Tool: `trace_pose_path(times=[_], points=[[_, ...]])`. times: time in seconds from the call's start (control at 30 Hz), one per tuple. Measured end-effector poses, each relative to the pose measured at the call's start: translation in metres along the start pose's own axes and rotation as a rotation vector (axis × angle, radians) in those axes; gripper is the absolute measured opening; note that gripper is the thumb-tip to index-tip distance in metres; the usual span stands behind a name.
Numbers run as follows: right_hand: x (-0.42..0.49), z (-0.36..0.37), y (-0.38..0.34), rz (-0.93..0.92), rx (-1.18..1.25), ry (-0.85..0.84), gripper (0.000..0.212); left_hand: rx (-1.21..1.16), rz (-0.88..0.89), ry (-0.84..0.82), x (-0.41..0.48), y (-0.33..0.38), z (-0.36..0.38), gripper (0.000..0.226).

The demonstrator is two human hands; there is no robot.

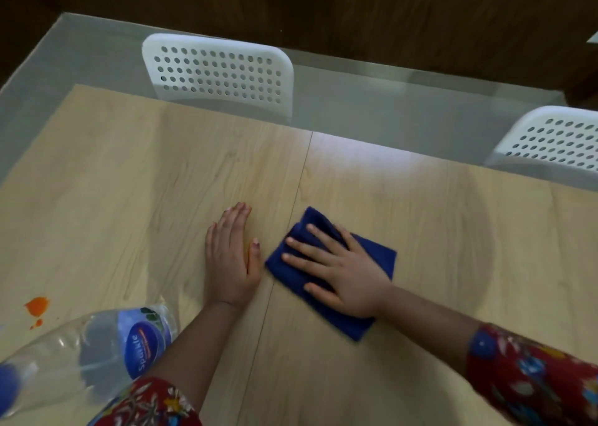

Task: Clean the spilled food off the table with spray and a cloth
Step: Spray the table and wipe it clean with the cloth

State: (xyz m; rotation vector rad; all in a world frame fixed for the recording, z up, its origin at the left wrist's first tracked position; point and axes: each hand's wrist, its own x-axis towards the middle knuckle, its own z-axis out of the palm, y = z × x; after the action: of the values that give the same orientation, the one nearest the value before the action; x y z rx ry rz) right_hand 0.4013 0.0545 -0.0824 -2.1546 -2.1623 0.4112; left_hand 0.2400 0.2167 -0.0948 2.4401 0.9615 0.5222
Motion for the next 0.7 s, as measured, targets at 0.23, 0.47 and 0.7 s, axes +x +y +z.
trace_pose_path(times=[0.23,0.47,0.7], points=[[0.085,-0.028,0.102,0.73,0.04,0.208,0.056,0.057,0.091,-0.074,0.001,0.003,0.0,0.055],[0.079,0.002,0.007,0.592,0.091,0.227,0.057,0.112,0.107,-0.105,0.001,0.004,0.0,0.053],[0.149,-0.028,0.073,0.841,0.138,0.25,0.057,0.155,0.154,-0.147,0.001,0.002,-0.003,0.052]])
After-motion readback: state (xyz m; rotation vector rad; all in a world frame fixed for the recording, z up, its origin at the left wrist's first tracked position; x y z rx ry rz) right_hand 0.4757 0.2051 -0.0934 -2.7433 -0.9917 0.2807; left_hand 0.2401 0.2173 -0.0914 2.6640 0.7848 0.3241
